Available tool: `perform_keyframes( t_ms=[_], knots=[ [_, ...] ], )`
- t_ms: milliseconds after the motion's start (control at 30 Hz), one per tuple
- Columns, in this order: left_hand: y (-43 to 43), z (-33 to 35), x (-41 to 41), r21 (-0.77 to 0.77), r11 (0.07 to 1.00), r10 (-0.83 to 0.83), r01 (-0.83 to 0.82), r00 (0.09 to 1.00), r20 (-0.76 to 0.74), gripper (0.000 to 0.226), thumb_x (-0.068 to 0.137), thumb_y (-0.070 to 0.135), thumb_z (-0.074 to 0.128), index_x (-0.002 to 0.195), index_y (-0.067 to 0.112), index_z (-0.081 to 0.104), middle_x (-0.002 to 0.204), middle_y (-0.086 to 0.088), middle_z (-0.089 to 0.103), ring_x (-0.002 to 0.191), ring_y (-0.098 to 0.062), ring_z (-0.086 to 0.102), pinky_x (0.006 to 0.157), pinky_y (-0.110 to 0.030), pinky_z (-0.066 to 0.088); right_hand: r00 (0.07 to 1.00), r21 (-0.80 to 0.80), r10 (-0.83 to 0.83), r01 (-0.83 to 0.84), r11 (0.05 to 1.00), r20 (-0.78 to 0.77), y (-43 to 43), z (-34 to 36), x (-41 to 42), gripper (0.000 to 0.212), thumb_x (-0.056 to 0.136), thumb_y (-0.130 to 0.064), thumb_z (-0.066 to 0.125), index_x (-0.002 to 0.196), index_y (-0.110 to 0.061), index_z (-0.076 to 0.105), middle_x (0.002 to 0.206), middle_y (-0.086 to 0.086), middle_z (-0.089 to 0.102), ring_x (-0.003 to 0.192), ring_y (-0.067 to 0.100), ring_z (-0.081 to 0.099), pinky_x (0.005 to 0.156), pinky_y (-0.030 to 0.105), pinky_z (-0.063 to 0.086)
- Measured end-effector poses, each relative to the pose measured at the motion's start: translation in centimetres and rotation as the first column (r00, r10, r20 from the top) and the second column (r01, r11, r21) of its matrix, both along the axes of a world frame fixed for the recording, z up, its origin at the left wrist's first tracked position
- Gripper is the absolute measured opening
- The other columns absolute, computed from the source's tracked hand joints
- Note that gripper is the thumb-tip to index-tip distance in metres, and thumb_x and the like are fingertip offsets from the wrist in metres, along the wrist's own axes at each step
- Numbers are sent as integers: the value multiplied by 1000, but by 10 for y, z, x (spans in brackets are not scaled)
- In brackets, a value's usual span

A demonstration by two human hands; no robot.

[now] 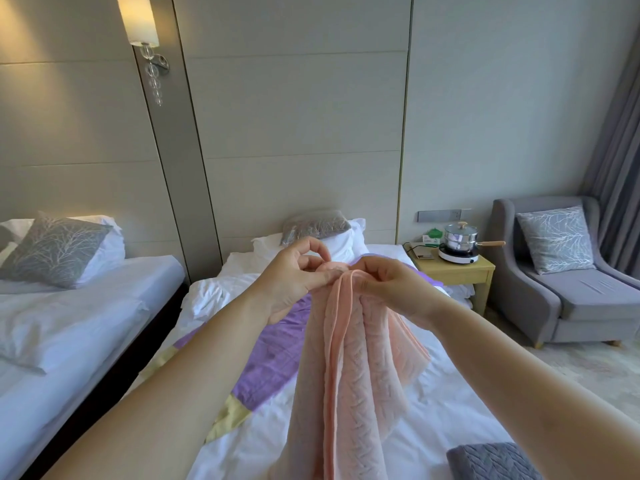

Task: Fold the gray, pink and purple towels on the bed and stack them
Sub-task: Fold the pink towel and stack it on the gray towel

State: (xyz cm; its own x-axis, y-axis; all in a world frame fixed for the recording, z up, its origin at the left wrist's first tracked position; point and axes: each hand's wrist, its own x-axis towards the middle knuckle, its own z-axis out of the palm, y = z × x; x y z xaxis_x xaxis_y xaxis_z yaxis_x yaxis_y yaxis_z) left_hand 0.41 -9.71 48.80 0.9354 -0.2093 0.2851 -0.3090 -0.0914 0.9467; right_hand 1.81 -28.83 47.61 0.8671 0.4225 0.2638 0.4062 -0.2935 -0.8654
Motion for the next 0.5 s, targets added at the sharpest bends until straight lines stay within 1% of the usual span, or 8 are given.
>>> perform_keyframes(
  t_ms=[67, 100, 167, 200, 267, 333, 400, 500],
  knots=[
    [-1, -1, -3, 27, 1000, 2, -2, 1000, -2, 5, 88, 15, 66, 86, 16, 62, 79, -2, 67, 70, -7, 58, 68, -21, 44, 999, 33, -42, 42, 999, 7, 2, -2, 0, 24, 90, -24, 62, 88, 0, 59, 80, 6, 46, 76, 17, 40, 71, 33, 32],
    [-2, -2, -4, 59, 998, 12, -12, 1000, -5, 10, 89, 26, 65, 88, 16, 65, 80, -2, 63, 72, -8, 55, 72, -23, 42, 998, 56, -64, 63, 996, 8, 3, -3, 1, 28, 91, -24, 61, 90, 3, 57, 79, 6, 43, 75, 18, 38, 70, 34, 30],
    [-2, -4, -6, 192, 980, 47, -52, 998, 29, 41, 78, 57, 66, 89, 17, 66, 77, 2, 56, 73, -8, 50, 72, -23, 40, 996, 92, -93, 92, 992, 8, 4, -4, 3, 29, 91, -24, 61, 90, 5, 56, 77, 5, 41, 73, 17, 36, 67, 32, 30],
    [-4, -5, -7, 293, 951, 79, -100, 993, 82, 50, 68, 66, 68, 86, 19, 66, 72, 7, 54, 68, -5, 47, 66, -19, 39, 995, 100, -98, 97, 990, 12, 5, -5, 3, 28, 90, -23, 62, 89, 4, 57, 75, 4, 42, 71, 17, 36, 65, 30, 30],
    [-6, -6, -6, 472, 846, 147, -249, 959, 243, 42, 63, 58, 76, 82, 22, 63, 63, 16, 50, 56, 1, 43, 53, -12, 35, 994, 114, -109, 106, 988, 20, 6, -4, 5, 26, 88, -24, 65, 85, 2, 59, 69, 1, 43, 66, 14, 37, 60, 26, 31],
    [-7, -1, -3, 515, 796, 158, -319, 930, 332, 18, 76, 36, 74, 82, 21, 66, 61, 15, 51, 55, 1, 43, 54, -13, 34, 992, 125, -122, 118, 985, 23, 5, -1, 7, 29, 84, -27, 70, 83, 1, 61, 65, -3, 42, 62, 12, 36, 57, 22, 30],
    [-4, 9, 4, 500, 820, 137, -278, 944, 301, 5, 85, 20, 65, 82, 20, 69, 67, 10, 59, 61, -2, 48, 64, -21, 39, 995, 141, -101, 97, 985, 22, 2, 1, 10, 29, 80, -28, 74, 85, -1, 64, 68, -5, 46, 64, 10, 40, 60, 21, 32],
    [-1, 25, 13, 432, 872, 138, -228, 963, 231, 23, 87, 4, 57, 81, 21, 71, 78, 2, 65, 74, -9, 54, 74, -27, 42, 973, 102, -152, 136, 986, 172, -3, 1, 14, 18, 75, -19, 79, 86, -11, 68, 91, -9, 51, 85, 5, 49, 78, 18, 40]
  ],
)
